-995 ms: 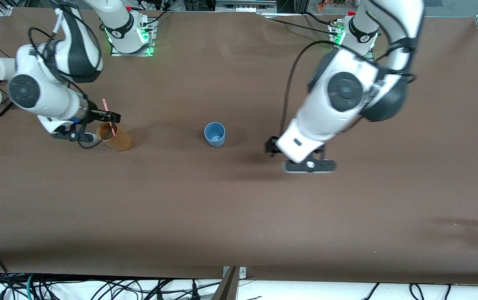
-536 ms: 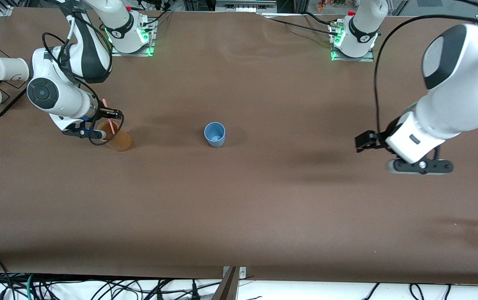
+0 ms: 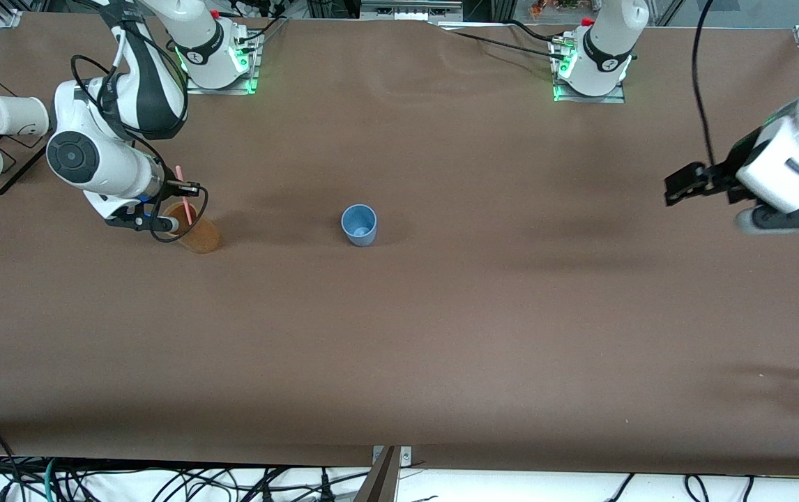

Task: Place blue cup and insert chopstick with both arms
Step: 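Pull the pink chopstick from the tan cup with the right gripper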

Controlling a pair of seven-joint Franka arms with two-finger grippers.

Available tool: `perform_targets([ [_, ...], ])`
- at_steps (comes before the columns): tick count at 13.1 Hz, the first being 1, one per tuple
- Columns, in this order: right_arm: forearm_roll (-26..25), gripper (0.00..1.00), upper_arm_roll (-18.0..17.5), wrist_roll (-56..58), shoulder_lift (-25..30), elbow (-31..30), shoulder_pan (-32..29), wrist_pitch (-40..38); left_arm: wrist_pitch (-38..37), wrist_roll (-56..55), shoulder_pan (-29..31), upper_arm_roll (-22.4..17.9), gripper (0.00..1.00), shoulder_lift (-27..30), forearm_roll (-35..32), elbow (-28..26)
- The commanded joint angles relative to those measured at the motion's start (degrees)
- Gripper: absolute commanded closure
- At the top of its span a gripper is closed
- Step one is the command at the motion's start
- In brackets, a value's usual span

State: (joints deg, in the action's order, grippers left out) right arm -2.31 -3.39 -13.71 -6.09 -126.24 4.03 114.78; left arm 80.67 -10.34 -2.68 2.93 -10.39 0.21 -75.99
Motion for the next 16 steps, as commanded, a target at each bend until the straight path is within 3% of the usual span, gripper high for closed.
perform_targets([
  [1, -0.77, 1.00, 0.14, 1.84, 1.34, 1.86, -0.43, -4.28, -0.78, 5.47, 3.38, 1.02, 0.00, 3.44, -0.74, -4.77],
  [5, -0.07, 1.00, 0.05, 2.90, 1.17, 13.09, -0.25, -18.15, 0.27, 6.73, 4.78, 1.02, 0.00, 7.57, -0.65, -10.75],
  [9, 3.35, 1.00, -0.39, 1.85, 1.17, 25.58, 2.29, -32.66, 0.19, 7.78, 4.96, 0.85, 0.00, 6.44, -0.12, -10.68],
  [16, 18.19, 1.00, -0.47, -21.77, -2.16, 34.21, 15.99, -33.83, 0.10, 8.05, 4.96, 0.85, 0.00, 5.30, -0.03, -10.59],
])
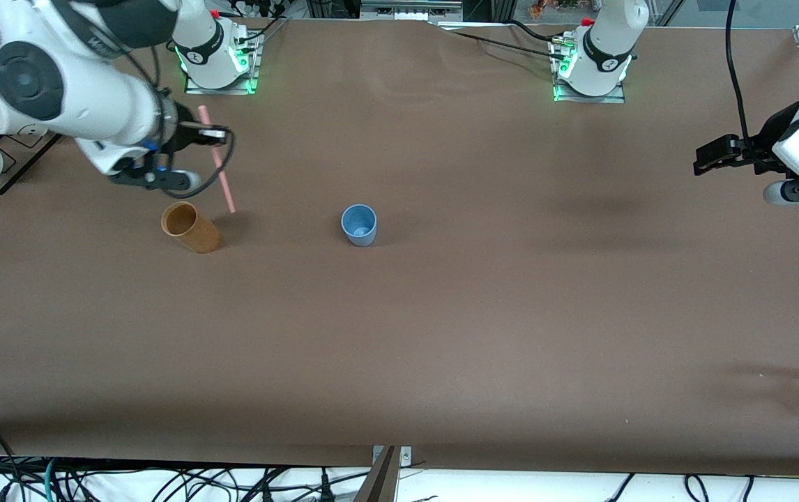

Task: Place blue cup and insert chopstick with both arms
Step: 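Insert the chopstick into the blue cup while the left gripper withdraws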

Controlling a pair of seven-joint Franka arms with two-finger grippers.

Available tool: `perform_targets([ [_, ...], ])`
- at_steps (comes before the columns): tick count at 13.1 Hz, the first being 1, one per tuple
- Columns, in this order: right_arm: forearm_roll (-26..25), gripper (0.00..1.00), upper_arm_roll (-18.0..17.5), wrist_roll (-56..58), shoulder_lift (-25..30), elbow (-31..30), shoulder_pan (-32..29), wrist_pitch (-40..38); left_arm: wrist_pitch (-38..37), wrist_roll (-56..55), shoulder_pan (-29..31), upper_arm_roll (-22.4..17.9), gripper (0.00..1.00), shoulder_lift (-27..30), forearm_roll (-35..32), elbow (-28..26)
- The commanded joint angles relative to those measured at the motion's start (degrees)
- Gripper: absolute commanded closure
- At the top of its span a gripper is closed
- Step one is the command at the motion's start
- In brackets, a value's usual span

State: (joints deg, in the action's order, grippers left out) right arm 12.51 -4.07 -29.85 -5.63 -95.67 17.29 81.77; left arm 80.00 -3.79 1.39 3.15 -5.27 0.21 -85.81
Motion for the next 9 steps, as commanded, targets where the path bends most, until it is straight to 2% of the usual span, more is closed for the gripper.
perform_targets([
  [1, 5.05, 1.00, 0.29, -7.74, -3.76, 4.17, 5.36, -0.47, 0.77, 1.41, 0.72, 0.63, 0.00, 0.08, -0.03, -0.51],
  [3, 6.55, 1.00, 0.21, -8.47, -7.09, 5.57, 6.61, 3.99, 0.77, 1.50, 0.72, 0.63, 0.00, 0.08, -0.03, -0.50],
  [4, 10.48, 1.00, -0.05, -8.90, -9.98, 8.02, 7.05, 6.36, 0.77, 1.50, 0.72, 0.63, 0.00, 0.08, -0.03, -0.50],
  [5, 11.82, 1.00, -0.06, -9.52, -12.62, 9.52, 7.84, 7.08, 0.77, 1.50, 0.72, 0.63, 0.00, 0.08, -0.03, -0.50],
  [7, 12.01, 1.00, -0.14, -9.70, -16.41, 11.29, 9.24, 7.88, 0.77, 1.50, 0.72, 0.71, 0.00, 0.08, -0.12, -0.50],
  [9, 12.01, 1.00, -0.14, -9.70, -17.92, 11.47, 10.39, 8.76, 0.77, 1.50, 0.72, 0.71, 0.00, 0.08, -0.03, -0.50],
])
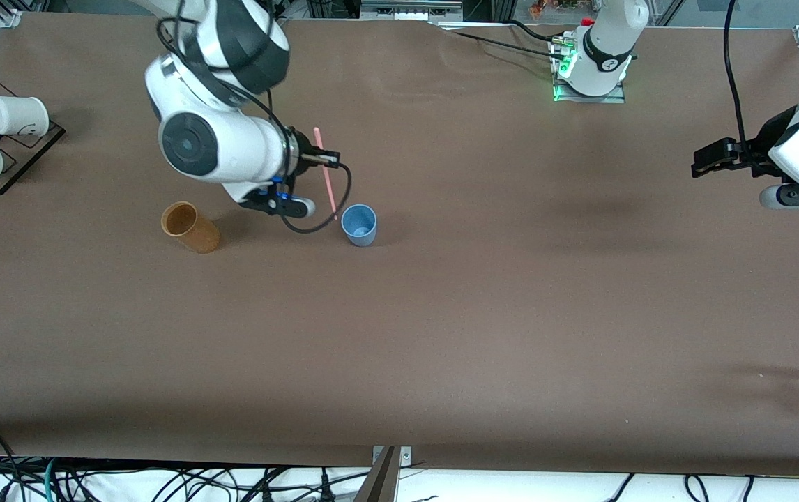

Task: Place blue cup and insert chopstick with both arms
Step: 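Insert the chopstick into the blue cup while the left gripper withdraws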

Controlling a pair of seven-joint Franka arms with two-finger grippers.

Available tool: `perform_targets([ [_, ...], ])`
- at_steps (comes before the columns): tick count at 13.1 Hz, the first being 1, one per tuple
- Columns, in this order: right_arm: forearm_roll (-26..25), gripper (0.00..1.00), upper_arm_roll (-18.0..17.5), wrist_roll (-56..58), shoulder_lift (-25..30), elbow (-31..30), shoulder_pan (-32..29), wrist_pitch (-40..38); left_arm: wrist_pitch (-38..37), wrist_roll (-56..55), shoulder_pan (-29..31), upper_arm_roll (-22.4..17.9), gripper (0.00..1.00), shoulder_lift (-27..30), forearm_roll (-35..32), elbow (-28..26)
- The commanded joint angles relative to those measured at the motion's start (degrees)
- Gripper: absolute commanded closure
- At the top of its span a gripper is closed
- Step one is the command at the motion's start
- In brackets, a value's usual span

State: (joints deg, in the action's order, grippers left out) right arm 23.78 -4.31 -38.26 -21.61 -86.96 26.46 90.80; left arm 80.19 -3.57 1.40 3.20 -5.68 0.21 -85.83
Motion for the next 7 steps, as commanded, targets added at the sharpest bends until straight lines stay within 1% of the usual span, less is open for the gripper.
perform_targets([
  [1, 0.83, 1.00, 0.09, -0.85, -2.72, 2.76, 1.22, 0.77, 0.58, 1.29, 0.71, 0.66, 0.00, 0.50, -0.04, -0.48],
  [3, 0.57, 1.00, 0.09, -0.06, -3.43, 2.94, 1.66, 1.39, 0.49, 1.29, 0.79, 0.66, 0.00, 0.50, 0.32, -0.48],
  [5, 0.13, 1.00, 0.09, 1.43, -5.71, 3.03, 1.66, 1.57, 0.49, 1.20, 0.79, 0.66, 0.00, 0.50, 0.32, -0.56],
  [7, 0.04, 1.00, 0.09, 1.35, -7.30, 3.20, 1.92, 4.28, 0.49, 1.29, 0.79, 0.66, 0.00, 0.50, 0.32, -0.48],
])
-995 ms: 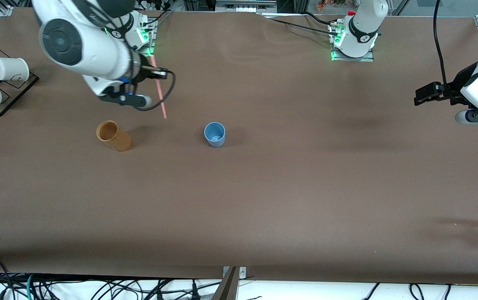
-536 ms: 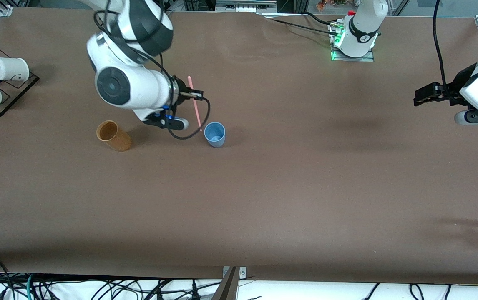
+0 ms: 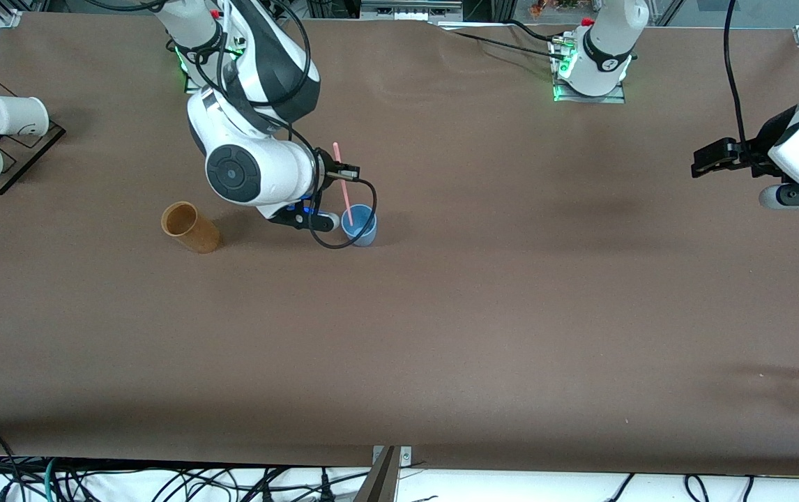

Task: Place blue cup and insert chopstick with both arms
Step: 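Insert the chopstick into the blue cup while the left gripper withdraws, then open the right gripper and raise it away from the cups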

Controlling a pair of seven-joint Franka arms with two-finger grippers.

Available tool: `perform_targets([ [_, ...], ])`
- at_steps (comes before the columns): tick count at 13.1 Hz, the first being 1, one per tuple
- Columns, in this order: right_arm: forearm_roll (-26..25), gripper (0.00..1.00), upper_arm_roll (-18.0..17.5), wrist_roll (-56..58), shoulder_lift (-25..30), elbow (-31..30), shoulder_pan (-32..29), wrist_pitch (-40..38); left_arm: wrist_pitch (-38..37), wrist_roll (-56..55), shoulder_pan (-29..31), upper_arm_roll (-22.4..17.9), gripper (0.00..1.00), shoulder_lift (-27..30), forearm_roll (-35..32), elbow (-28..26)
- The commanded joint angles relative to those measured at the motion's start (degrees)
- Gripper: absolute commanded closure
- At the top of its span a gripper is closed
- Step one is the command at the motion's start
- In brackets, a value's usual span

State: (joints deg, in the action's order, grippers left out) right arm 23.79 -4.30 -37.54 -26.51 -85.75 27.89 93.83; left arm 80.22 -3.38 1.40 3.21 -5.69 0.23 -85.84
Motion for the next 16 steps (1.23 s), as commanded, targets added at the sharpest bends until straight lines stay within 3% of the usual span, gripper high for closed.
perform_targets([
  [1, 0.03, 1.00, 0.08, 0.63, -2.84, 1.99, 0.76, 1.27, 0.55, 1.09, 0.80, 0.66, 0.00, 0.50, 0.30, -0.47],
  [3, -0.50, 1.00, 0.17, 0.80, -2.85, 1.90, 0.76, 0.75, 0.55, 1.09, 0.71, 0.66, 0.00, 0.50, 0.30, -0.47],
  [5, -3.04, 0.77, 0.17, 0.72, -3.20, 1.90, 0.76, 0.83, 0.47, 1.09, 0.71, 0.66, 0.00, 0.50, 0.30, -0.47],
  [6, -3.75, 0.08, 0.17, 0.63, -3.20, 1.90, 0.85, 1.00, 0.47, 1.09, 0.71, 0.66, 0.00, 0.50, 0.30, -0.47],
  [7, -3.84, 0.00, 0.17, 0.72, -3.20, 1.99, 0.76, 0.83, 0.55, 1.09, 0.79, 0.66, 0.00, 0.50, 0.30, -0.56],
  [11, -5.06, 0.00, 0.52, 1.07, -2.41, 4.26, 0.58, -0.13, 0.55, 1.09, 0.71, 0.66, 0.00, 0.50, 0.30, -0.56],
  [14, -12.35, 0.00, 1.74, 3.17, -1.80, 5.93, -0.82, -0.58, 0.55, 1.09, 0.79, 0.66, 0.00, 0.50, 0.30, -0.56],
  [16, -16.91, 0.00, 5.16, 7.80, 0.30, 6.91, -1.35, -0.58, 0.55, 1.09, 0.80, 0.66, 0.00, 0.50, 0.30, -0.56],
])
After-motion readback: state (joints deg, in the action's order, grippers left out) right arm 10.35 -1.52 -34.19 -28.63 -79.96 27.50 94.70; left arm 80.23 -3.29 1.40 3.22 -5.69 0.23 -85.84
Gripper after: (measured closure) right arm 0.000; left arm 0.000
